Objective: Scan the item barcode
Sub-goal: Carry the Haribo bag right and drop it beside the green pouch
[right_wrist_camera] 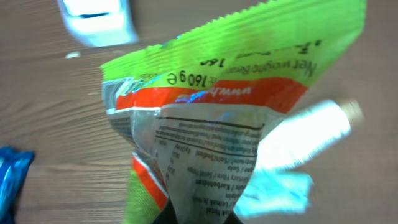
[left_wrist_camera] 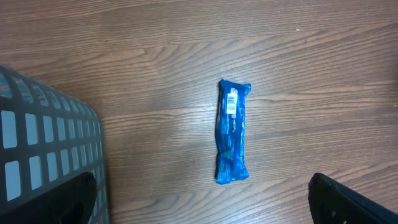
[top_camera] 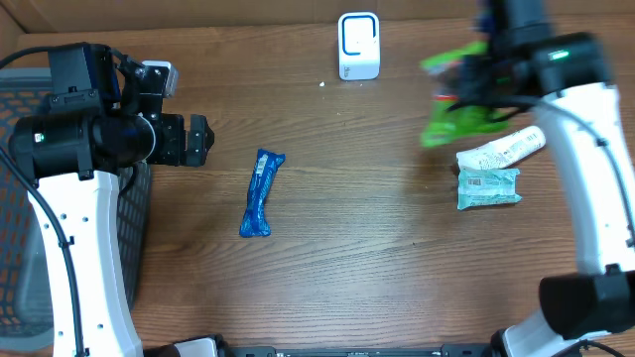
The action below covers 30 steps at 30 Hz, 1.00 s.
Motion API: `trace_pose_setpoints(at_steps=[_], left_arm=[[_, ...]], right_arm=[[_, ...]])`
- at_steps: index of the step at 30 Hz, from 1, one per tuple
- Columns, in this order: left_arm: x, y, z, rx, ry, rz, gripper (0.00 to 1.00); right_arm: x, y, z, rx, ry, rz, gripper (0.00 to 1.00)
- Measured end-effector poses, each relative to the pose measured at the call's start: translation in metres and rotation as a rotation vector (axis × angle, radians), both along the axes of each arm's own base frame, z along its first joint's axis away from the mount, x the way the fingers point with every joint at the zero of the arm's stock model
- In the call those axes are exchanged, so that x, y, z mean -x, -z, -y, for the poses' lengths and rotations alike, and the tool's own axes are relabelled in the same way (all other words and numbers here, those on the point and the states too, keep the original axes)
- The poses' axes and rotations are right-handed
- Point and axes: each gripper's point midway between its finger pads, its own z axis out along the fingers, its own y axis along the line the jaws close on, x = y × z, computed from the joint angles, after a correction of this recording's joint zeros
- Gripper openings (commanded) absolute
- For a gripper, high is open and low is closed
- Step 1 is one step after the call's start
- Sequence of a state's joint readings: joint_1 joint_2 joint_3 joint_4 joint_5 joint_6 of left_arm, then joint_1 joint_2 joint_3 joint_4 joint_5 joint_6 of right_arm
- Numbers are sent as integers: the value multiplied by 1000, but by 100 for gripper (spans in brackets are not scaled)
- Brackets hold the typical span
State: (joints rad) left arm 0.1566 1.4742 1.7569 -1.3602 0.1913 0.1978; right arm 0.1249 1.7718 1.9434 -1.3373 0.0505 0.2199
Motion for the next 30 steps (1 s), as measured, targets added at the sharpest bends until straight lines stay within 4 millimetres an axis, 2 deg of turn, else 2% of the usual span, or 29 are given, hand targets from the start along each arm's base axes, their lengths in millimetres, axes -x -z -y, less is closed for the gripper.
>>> trace_pose_setpoints(at_steps=[5,8,9,14,15,16,17,18,19,21,24,26,27,30], left_arm=[[0,0,0,0,0,0,100],[0,0,0,0,0,0,100],[0,0,0,0,0,0,100],[0,0,0,0,0,0,100],[0,0,0,0,0,0,99],[0,0,0,0,0,0,100],[0,0,0,0,0,0,100],[0,0,0,0,0,0,100],[0,0,0,0,0,0,100],[0,0,0,0,0,0,100],[0,0,0,0,0,0,100],[0,0,0,0,0,0,100],[0,0,0,0,0,0,100],[0,0,0,0,0,0,100]], right_arm=[[3,30,71,-96,188,-71,4],[8,56,102,-162,248,-99,4],[13,71,113,-194,264,-119,4],[33,125,133,-270,315,-189,4],[37,130,134,-277,323,-202,7],[42,136,137,-286,335,-220,18],[46,140,140,-294,343,-231,35],[48,142,144,-299,351,-234,58],[48,142,149,-307,371,-226,71],[49,141,156,-315,392,-217,84],[53,140,164,-321,421,-222,91],[51,131,165,-323,426,-213,95],[48,125,166,-322,423,-200,100],[30,93,165,-328,398,-125,100]])
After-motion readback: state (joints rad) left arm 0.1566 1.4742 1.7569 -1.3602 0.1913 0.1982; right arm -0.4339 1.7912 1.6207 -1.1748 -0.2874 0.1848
